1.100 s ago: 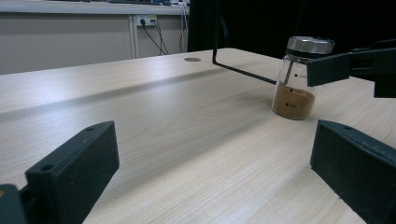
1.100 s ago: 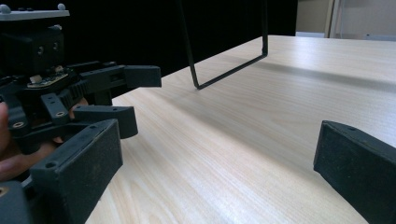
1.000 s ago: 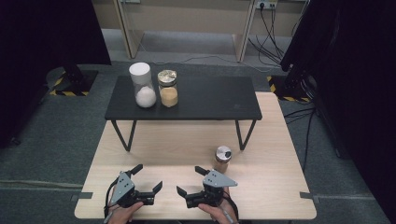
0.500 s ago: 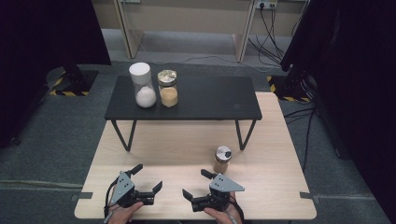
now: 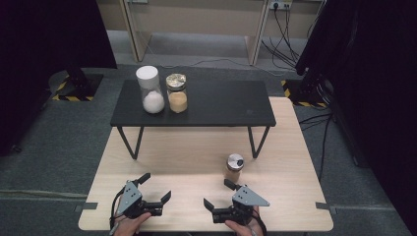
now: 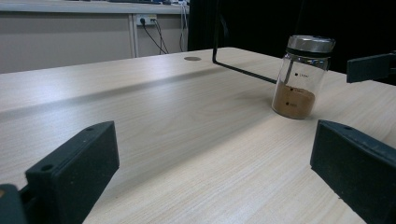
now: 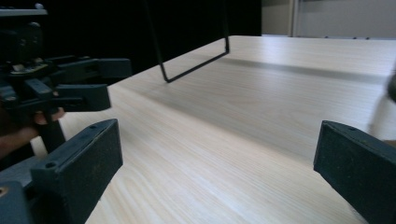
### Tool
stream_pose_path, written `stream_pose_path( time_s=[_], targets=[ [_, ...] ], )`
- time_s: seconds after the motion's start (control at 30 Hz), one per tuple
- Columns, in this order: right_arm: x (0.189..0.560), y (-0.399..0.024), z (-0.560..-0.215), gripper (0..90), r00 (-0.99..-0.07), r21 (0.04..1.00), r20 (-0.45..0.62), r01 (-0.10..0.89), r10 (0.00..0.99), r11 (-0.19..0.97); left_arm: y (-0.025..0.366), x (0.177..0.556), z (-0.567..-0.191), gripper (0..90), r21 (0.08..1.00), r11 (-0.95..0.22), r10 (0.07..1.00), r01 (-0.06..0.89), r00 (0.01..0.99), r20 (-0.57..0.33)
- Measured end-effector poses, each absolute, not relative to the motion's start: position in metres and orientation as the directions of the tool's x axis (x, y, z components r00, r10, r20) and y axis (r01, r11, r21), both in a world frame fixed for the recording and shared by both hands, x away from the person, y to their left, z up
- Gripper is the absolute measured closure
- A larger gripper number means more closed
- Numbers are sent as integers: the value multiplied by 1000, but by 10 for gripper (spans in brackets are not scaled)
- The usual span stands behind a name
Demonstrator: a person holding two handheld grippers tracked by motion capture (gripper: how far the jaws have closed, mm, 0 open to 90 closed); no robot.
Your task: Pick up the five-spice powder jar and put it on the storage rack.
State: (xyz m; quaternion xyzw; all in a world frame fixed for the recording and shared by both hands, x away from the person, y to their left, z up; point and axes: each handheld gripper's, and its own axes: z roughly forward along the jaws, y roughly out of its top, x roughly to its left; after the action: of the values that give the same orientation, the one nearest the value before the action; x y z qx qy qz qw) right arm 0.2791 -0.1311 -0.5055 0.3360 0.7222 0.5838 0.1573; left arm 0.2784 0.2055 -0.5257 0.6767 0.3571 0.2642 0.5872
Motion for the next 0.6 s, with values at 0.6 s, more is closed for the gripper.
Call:
stream_pose_path(
  time_s=[0.6],
  targets=[
    [285, -161, -507, 14, -622, 953, 127, 293, 772, 79, 205, 279, -526, 5, 983, -55, 792, 174, 608, -63]
  ],
)
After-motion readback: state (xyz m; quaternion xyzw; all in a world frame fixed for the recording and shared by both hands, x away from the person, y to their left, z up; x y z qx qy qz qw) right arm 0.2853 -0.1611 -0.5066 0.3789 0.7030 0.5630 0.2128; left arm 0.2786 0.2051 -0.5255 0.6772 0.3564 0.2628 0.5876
